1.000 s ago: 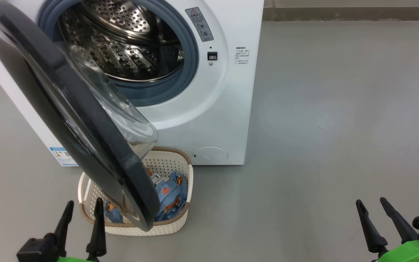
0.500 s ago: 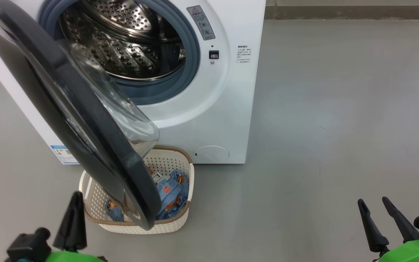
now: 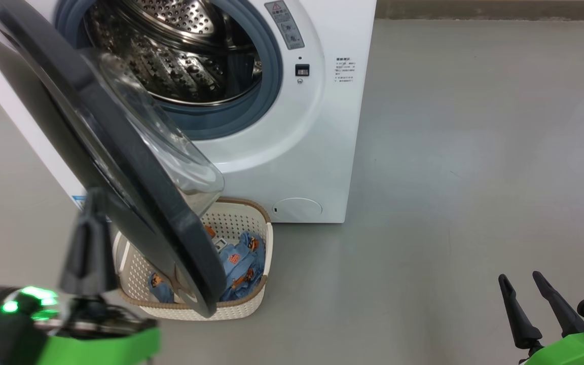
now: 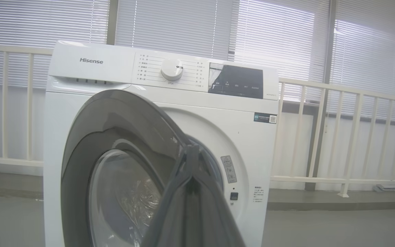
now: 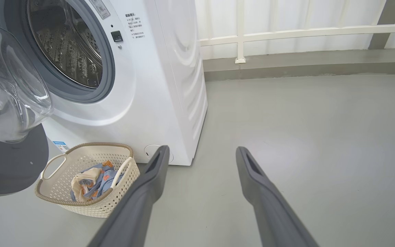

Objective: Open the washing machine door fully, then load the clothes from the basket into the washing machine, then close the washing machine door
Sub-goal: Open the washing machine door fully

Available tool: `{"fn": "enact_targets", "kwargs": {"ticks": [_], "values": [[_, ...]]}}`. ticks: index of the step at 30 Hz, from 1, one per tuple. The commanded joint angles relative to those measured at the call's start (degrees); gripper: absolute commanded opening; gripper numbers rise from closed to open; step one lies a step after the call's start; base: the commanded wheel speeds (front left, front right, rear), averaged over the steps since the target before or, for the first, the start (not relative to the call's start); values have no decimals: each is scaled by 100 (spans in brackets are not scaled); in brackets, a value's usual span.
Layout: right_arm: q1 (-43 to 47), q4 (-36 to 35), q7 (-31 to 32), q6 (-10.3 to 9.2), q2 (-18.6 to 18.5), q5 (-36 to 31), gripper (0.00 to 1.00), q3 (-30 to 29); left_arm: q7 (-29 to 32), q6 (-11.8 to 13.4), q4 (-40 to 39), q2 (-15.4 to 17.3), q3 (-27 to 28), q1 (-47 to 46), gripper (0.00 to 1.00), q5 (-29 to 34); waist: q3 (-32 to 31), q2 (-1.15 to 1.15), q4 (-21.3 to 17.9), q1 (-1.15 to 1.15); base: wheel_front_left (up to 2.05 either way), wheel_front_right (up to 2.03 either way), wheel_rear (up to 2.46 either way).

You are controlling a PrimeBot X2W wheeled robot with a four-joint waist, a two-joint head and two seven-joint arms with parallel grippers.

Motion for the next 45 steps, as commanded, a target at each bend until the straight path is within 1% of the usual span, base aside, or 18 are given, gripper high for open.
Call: {"fn": "enact_targets", "kwargs": {"ticks": [1, 3, 5, 6, 8, 9, 12, 17, 19, 24, 29, 35, 45], "values": [[5, -153, -70, 9, -108, -30, 100, 78, -31, -3, -305, 36, 6, -219, 0, 46, 2, 0, -9, 0, 0, 0, 0], [2, -163, -70, 9, -103, -44, 100, 73, -8, 28, -473, 32, -399, -163, 0, -18, 0, 0, -19, 0, 0, 0, 0], [4, -179, -70, 9, -93, -59, 100, 62, 91, 33, -471, 31, -863, -145, 0, 19, 7, 0, -28, 0, 0, 0, 0], [5, -185, -70, 9, -87, -64, 100, 52, 119, 51, -402, 30, -1084, -144, 0, -76, 7, 0, -30, 0, 0, 0, 0], [1, -187, -70, 9, -74, -70, 100, 51, 202, 54, -148, 30, -1454, -186, 0, -73, 20, 0, -53, 0, 0, 0, 0], [-6, -182, -70, 9, -72, -74, 100, 60, 197, 84, -6, 30, -1598, -214, 0, -200, 24, 0, -61, 0, 0, 0, 0], [-30, -169, -70, 9, -65, -82, 100, 78, 165, 170, 504, 29, -1891, -371, 0, -387, 32, 0, -83, 0, 0, 0, 0], [-76, -187, -70, 9, -75, -118, 100, 94, 49, 373, 1330, 29, -2117, -664, 0, -794, 70, 0, -107, 0, 0, 0, 0], [-93, -199, -70, 9, -89, -132, 100, 107, 4, 455, 1773, 29, -2154, -810, 0, -926, 76, 0, -106, 0, 0, 0, 0], [-94, -208, -70, 9, -98, -145, 100, 130, -25, 562, 2310, 28, -2073, -980, 0, -1069, 52, 0, -92, 0, 0, 0, 0], [-115, -229, -70, 9, -103, -144, 100, 125, -28, 591, 2441, 28, -1848, -1063, 0, -1081, 66, 0, -65, 0, 0, 0, 0], [-128, -260, -70, 9, -106, -143, 100, 79, -29, 552, 2547, 28, -1637, -1035, 0, -1060, 71, 0, -8, 0, 0, 0, 0], [-127, -323, -70, 9, -90, -162, 100, 26, -30, 541, 2562, 28, -1452, -850, 0, -1012, 83, 0, 278, 0, 0, 0, 0]]}}
